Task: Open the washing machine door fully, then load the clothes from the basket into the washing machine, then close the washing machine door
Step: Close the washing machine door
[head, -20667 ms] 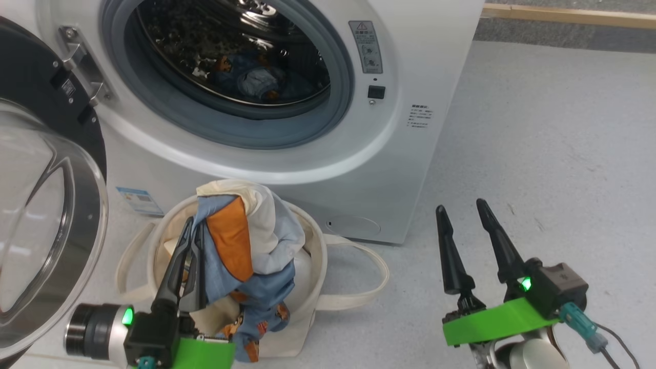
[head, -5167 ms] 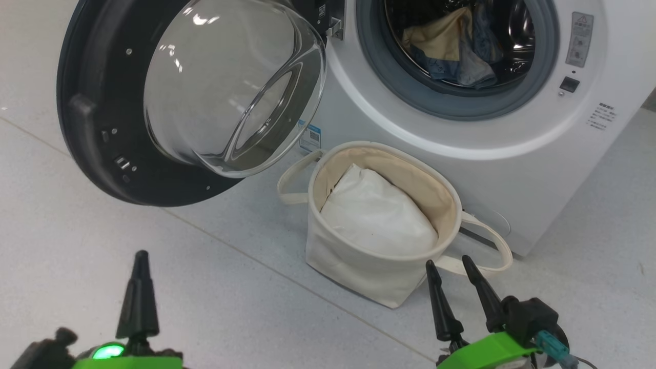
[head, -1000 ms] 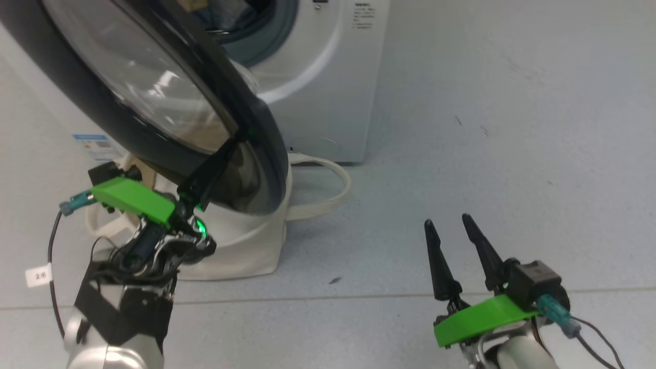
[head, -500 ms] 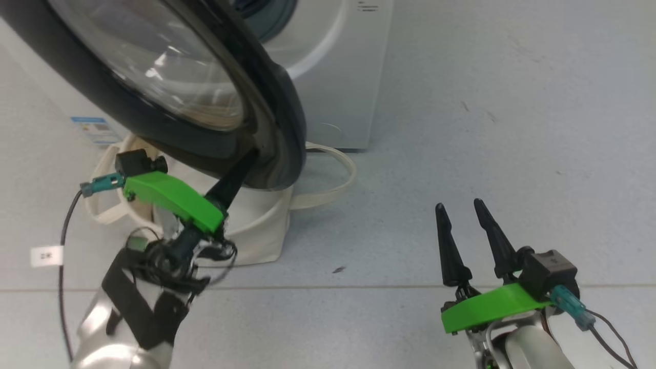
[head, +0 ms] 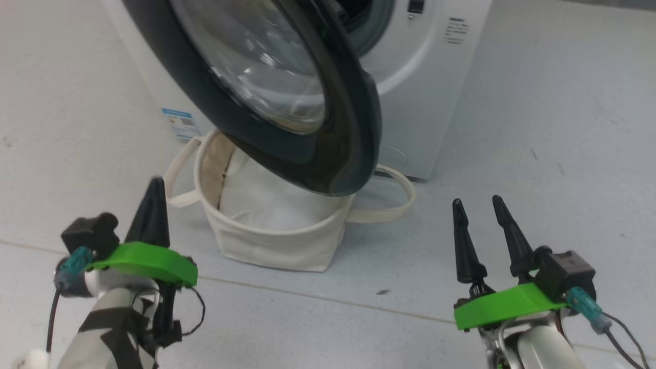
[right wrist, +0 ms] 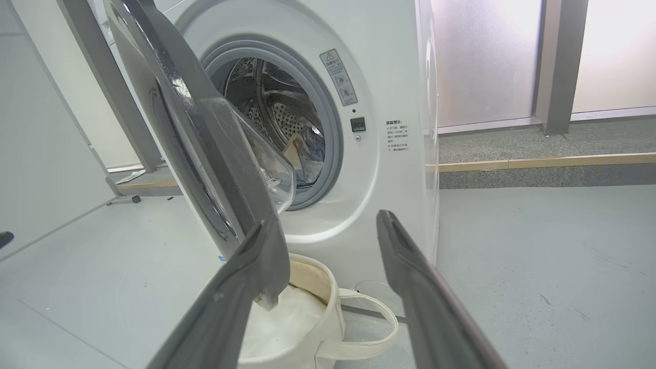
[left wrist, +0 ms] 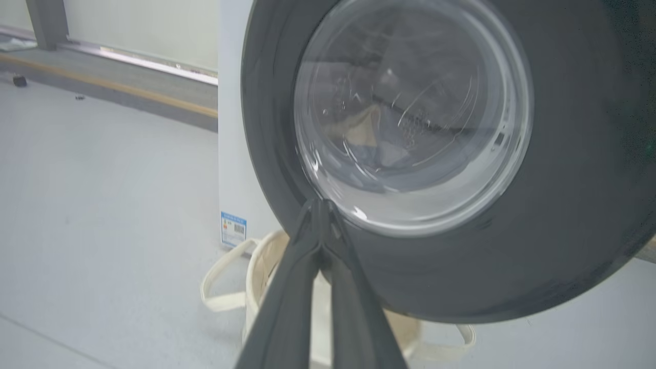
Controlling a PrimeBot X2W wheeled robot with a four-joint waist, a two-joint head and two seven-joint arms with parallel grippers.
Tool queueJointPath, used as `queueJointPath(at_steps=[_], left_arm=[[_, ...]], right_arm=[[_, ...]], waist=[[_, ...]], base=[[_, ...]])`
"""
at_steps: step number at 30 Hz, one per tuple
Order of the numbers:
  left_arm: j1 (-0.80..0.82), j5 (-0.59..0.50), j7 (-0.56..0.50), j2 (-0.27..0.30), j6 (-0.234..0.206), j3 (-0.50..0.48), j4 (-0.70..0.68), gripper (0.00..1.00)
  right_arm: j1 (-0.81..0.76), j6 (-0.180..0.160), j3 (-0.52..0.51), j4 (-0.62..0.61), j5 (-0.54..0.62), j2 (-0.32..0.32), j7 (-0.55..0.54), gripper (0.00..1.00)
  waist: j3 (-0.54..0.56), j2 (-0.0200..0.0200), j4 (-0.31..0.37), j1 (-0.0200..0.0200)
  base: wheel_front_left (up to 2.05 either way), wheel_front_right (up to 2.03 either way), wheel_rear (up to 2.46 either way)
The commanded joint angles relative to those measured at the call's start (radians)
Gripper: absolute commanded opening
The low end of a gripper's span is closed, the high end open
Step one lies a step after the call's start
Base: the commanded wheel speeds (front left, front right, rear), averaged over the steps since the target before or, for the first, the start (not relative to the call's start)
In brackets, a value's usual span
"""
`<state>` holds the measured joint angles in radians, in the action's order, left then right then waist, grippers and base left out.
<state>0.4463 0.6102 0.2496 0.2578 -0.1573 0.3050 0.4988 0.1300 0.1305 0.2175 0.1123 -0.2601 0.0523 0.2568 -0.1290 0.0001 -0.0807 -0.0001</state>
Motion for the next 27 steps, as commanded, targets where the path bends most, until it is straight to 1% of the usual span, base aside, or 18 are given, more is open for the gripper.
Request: queueJointPath(at_steps=[1, 2, 4, 5, 6, 7, 8, 11, 15, 22, 27], left_arm=[[-0.006, -0.051, 0.011, 0.006, -0.013, -0.065, -0.076, 0.00], [-0.043, -0.103, 0.012, -0.012, -0.023, -0.104, -0.134, 0.00], [-0.120, -0.197, 0.012, -0.050, -0.022, -0.166, -0.245, 0.00], [-0.160, -0.240, 0.012, -0.070, -0.019, -0.194, -0.295, 0.07], [-0.198, -0.276, 0.012, -0.090, -0.010, -0.219, -0.339, 0.21], [-0.233, -0.306, 0.012, -0.112, 0.005, -0.240, -0.381, 0.94], [-0.267, -0.336, 0.012, -0.128, 0.024, -0.255, -0.415, 1.00], [-0.347, -0.385, 0.012, -0.166, 0.076, -0.286, -0.449, 1.00], [-0.391, -0.414, 0.012, -0.190, 0.130, -0.308, -0.412, 1.00], [-0.398, -0.457, 0.012, -0.205, 0.181, -0.320, -0.401, 1.00], [-0.408, -0.484, 0.012, -0.207, 0.191, -0.316, -0.385, 1.00]], right_arm=[[-0.006, 0.000, 0.023, -0.037, 0.008, -0.002, 0.005, 1.00], [-0.009, 0.000, 0.025, -0.040, 0.010, -0.002, 0.005, 1.00], [-0.015, 0.000, 0.033, -0.044, 0.015, -0.002, 0.005, 1.00], [-0.018, 0.000, 0.036, -0.047, 0.018, -0.002, 0.005, 1.00], [-0.020, 0.000, 0.040, -0.051, 0.021, -0.002, 0.005, 1.00], [-0.023, 0.000, 0.042, -0.055, 0.021, -0.002, 0.005, 1.00], [-0.027, 0.000, 0.044, -0.059, 0.021, -0.002, 0.005, 1.00], [-0.042, 0.000, 0.042, -0.059, 0.021, -0.002, 0.005, 1.00], [-0.056, 0.000, 0.041, -0.053, 0.019, -0.002, 0.005, 1.00], [-0.061, 0.000, 0.042, -0.045, 0.014, -0.002, 0.005, 1.00], [-0.063, 0.000, 0.039, -0.038, 0.010, -0.002, 0.005, 1.00]], waist=[[0.021, -0.0001, -0.039, 0.0001], [0.026, -0.0001, -0.047, 0.0001], [0.036, -0.0001, -0.058, 0.0001], [0.041, -0.0001, -0.060, 0.0001], [0.045, -0.0001, -0.060, 0.0001], [0.049, -0.0001, -0.058, 0.0001], [0.054, -0.0001, -0.057, 0.0001], [0.069, -0.0001, -0.054, 0.0001], [0.081, -0.0001, -0.048, 0.0001], [0.087, -0.0001, -0.038, 0.0001], [0.099, -0.0001, -0.032, 0.0001]], base=[[0.00, 0.00, 0.00], [0.00, 0.00, 0.00], [0.00, 0.00, 0.00], [0.00, 0.00, 0.00], [0.00, 0.00, 0.00], [0.00, 0.00, 0.00], [0.00, 0.00, 0.00], [0.00, 0.00, 0.00], [0.00, 0.00, 0.00], [0.00, 0.00, 0.00], [0.00, 0.00, 0.00]])
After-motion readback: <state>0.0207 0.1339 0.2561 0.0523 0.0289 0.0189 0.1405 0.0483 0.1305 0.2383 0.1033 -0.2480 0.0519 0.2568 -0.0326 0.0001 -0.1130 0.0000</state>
